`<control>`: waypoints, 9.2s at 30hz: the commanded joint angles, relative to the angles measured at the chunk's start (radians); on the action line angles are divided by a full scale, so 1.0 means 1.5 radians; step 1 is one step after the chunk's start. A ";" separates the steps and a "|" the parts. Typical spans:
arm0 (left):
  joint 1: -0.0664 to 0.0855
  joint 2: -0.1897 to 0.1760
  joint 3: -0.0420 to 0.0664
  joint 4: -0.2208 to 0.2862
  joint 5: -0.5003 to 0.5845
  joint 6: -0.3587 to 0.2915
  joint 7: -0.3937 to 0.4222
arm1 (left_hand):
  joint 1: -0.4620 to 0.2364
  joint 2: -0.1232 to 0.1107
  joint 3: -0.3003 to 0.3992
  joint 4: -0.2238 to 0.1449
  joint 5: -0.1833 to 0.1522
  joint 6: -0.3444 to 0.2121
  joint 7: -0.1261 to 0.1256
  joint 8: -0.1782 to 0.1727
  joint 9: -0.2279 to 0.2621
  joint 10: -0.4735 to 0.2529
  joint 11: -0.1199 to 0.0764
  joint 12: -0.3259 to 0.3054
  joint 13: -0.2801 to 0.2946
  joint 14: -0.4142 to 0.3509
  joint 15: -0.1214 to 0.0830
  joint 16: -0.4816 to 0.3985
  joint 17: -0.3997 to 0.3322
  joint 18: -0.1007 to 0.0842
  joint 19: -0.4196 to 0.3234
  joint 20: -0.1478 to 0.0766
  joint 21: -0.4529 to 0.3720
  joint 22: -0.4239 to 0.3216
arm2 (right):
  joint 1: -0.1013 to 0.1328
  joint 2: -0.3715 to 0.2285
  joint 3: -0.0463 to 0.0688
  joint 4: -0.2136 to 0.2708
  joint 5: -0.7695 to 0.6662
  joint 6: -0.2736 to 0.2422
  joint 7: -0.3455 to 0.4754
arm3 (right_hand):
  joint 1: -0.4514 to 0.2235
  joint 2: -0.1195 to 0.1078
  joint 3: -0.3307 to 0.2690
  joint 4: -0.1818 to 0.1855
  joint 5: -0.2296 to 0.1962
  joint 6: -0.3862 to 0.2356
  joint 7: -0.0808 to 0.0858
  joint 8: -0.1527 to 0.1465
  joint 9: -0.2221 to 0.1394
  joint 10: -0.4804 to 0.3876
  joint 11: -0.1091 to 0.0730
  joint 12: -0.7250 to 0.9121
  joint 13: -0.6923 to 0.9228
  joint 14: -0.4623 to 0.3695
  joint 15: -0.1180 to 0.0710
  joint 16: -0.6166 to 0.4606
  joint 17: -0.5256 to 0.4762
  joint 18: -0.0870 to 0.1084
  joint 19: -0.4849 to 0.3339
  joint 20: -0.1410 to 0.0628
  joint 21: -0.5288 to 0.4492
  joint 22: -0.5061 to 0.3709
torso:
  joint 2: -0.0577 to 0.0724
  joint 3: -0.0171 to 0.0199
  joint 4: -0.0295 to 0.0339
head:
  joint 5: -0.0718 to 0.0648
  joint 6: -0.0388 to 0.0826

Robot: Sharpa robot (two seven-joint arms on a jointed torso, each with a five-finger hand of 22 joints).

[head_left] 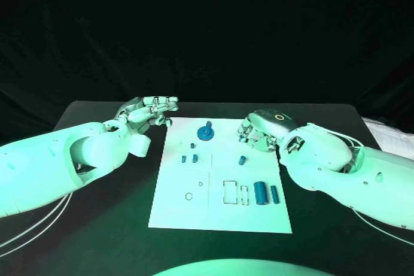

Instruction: Assemble the parts on the task board

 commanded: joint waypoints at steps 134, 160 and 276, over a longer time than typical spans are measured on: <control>-0.011 0.034 -0.004 -0.004 0.007 0.046 0.007 | -0.020 0.004 -0.015 0.002 0.004 -0.007 0.002 0.002 0.000 -0.018 0.001 0.018 0.006 -0.011 0.005 -0.005 -0.012 0.009 -0.003 0.004 -0.011 -0.006 | -0.049 -0.030 0.009 0.024 0.012 0.085 -0.023 | -0.077 -0.041 -0.138 -0.032 0.031 -0.115 0.009 -0.005 -0.017 -0.167 0.034 0.027 0.002 0.001 0.024 -0.080 -0.139 0.013 -0.044 0.027 -0.081 -0.105 | 0.001 -0.0061 -0.0055 | 0.050 -0.018; -0.015 0.036 -0.003 -0.004 0.007 0.046 0.004 | -0.019 0.005 -0.015 0.002 0.004 -0.007 0.002 0.002 0.000 -0.018 0.001 0.019 0.006 -0.011 0.005 -0.004 -0.013 0.009 -0.003 0.004 -0.011 -0.006 | -0.057 0.010 0.007 -0.012 -0.033 0.100 -0.013 | -0.025 0.013 -0.046 -0.038 -0.002 -0.042 0.017 0.001 -0.014 -0.061 0.016 0.042 0.000 0.008 0.009 -0.052 -0.114 0.003 -0.015 0.014 -0.045 -0.058 | 0.001 -0.0060 -0.0061 | 0.053 -0.022; -0.016 0.045 -0.003 -0.004 0.015 0.047 -0.001 | -0.019 0.006 -0.018 0.000 0.004 -0.014 0.006 0.001 -0.001 -0.024 0.004 0.023 0.007 -0.013 0.006 -0.004 -0.016 0.009 -0.003 0.005 -0.013 -0.008 | -0.114 0.176 -0.049 0.005 -0.037 0.068 0.026 | -0.044 0.003 0.058 -0.091 -0.005 -0.005 0.020 0.005 -0.008 -0.002 0.012 0.013 0.003 0.012 0.005 -0.012 -0.080 -0.005 0.003 0.007 -0.004 -0.006 | 0.000 -0.0063 -0.0068 | 0.103 -0.042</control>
